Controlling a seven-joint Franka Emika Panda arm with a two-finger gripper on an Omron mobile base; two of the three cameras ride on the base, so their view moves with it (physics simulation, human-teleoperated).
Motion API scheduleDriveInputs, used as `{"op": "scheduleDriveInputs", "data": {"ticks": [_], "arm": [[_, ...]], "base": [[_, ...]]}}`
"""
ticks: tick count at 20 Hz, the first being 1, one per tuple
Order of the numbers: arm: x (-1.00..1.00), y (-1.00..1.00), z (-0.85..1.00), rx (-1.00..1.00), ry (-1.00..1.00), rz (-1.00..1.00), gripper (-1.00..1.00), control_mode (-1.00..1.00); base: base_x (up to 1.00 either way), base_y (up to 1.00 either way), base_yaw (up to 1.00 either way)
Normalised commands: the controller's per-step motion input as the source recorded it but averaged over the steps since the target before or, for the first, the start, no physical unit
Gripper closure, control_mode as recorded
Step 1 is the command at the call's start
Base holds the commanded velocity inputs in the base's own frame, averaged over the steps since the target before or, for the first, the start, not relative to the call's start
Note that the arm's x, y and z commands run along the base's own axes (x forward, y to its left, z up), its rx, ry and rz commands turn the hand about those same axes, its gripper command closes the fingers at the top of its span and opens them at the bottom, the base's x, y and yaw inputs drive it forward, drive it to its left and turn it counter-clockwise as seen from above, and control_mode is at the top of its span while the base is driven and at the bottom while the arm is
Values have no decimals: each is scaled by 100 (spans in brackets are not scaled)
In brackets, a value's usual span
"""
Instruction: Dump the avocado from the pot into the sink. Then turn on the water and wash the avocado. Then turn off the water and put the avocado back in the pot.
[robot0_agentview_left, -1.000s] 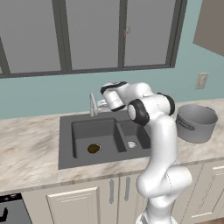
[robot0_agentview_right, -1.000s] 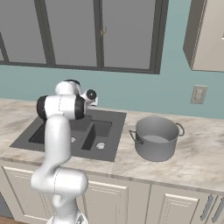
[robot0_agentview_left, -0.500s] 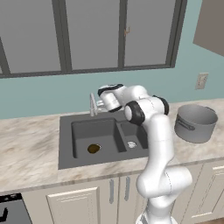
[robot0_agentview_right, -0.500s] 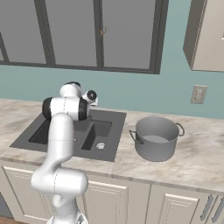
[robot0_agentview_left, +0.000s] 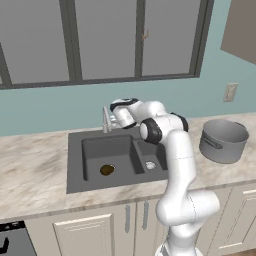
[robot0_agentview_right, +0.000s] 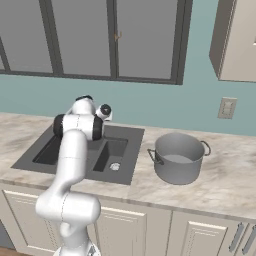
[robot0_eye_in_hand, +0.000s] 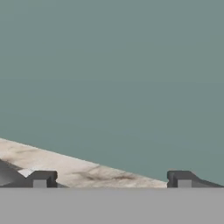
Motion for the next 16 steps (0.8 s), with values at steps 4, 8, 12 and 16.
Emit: {"op": "scheduleDriveInputs", "data": {"ticks": [4,8,12,16], "arm": [[39,9,-18,0,0,0,-100,-100],[31,6,-21,0,0,0,100,-100],[28,0,-16,0,0,0,100,-100],[31,-3,-15,0,0,0,100,-100]], "base": [[0,0,0],[0,0,0],[0,0,0],[0,0,0]]}}
